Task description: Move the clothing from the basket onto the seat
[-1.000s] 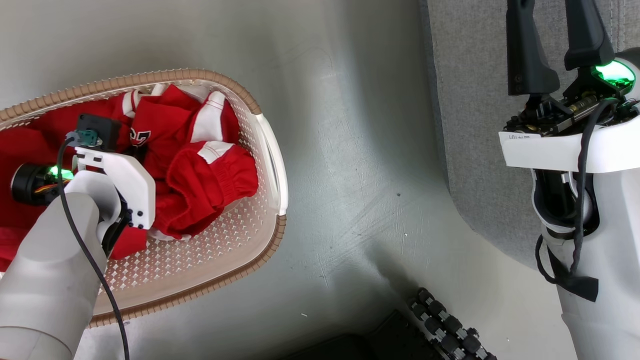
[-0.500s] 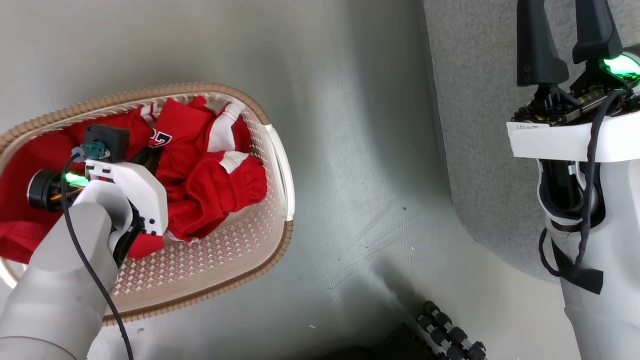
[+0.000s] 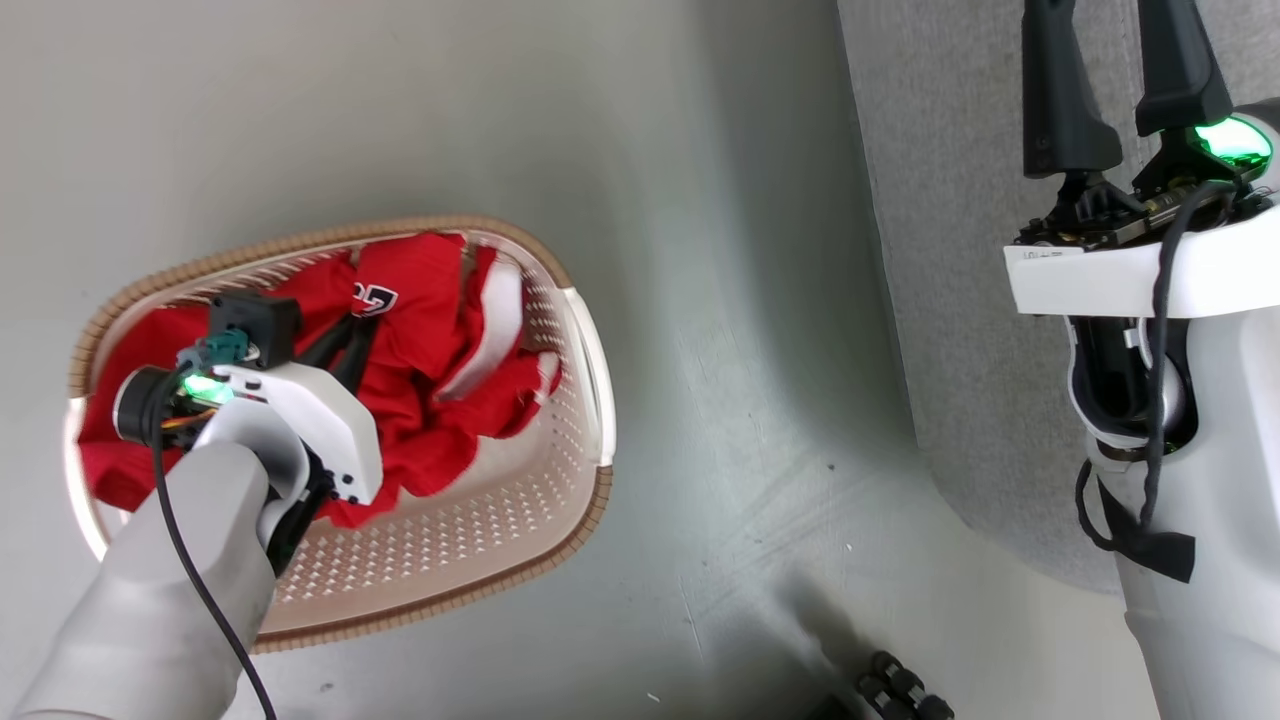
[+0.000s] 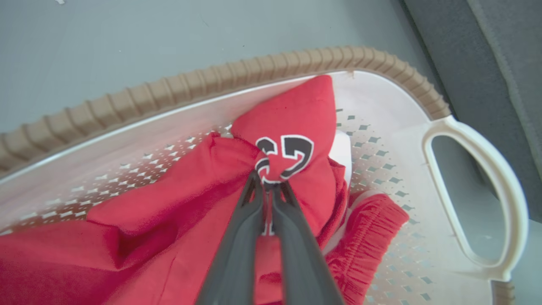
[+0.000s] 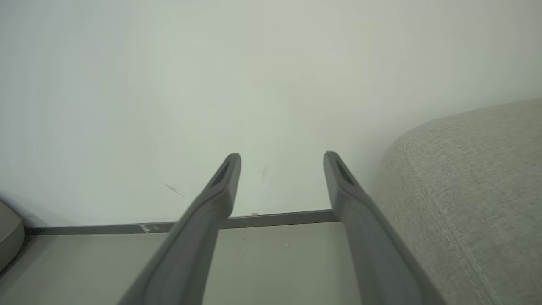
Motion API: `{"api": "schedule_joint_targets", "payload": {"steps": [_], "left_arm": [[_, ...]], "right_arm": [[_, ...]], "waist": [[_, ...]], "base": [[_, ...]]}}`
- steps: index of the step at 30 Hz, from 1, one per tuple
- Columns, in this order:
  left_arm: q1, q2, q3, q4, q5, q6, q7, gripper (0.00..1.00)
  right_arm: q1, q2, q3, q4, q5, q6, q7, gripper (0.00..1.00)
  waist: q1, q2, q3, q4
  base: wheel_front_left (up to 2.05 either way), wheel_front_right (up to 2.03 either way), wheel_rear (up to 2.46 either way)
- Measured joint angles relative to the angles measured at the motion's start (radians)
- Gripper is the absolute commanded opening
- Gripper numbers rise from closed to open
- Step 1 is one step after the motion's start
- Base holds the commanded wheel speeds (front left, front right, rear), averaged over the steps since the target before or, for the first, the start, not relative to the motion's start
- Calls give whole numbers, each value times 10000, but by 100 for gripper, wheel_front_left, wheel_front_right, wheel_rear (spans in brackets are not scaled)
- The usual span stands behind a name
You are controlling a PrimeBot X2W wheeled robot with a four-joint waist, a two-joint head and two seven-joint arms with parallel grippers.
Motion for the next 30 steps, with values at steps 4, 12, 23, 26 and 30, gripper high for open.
{"api": "schedule_joint_targets", "payload": {"steps": [4, 12, 23, 26, 30], "left_arm": [[240, -25, -125, -295, -303, 0, -244, 0], [773, 6, -282, -899, -731, 0, -581, 0], [1290, 222, -368, -1762, -1160, 0, -817, 0], [1461, 221, -410, -2100, -1243, 0, -894, 0], [1751, 245, -431, -2598, -1337, 0, -903, 0]], "right_arm": [[2, 0, 27, 211, -213, 0, -2, 100], [18, -4, 31, 533, -439, 0, -2, 100], [168, -8, 33, 953, -663, 0, -2, 100], [384, -10, 29, 1104, -669, 0, -2, 100], [599, -12, -23, 1254, -853, 0, 0, 100]], "waist": [[0, 0, -373, 153], [0, 0, -1151, 498], [0, 0, -2182, 957], [0, 0, -2499, 1088], [0, 0, -3037, 1294]], "base": [[0, 0, 0], [0, 0, 0], [0, 0, 0], [0, 0, 0], [0, 0, 0]]}}
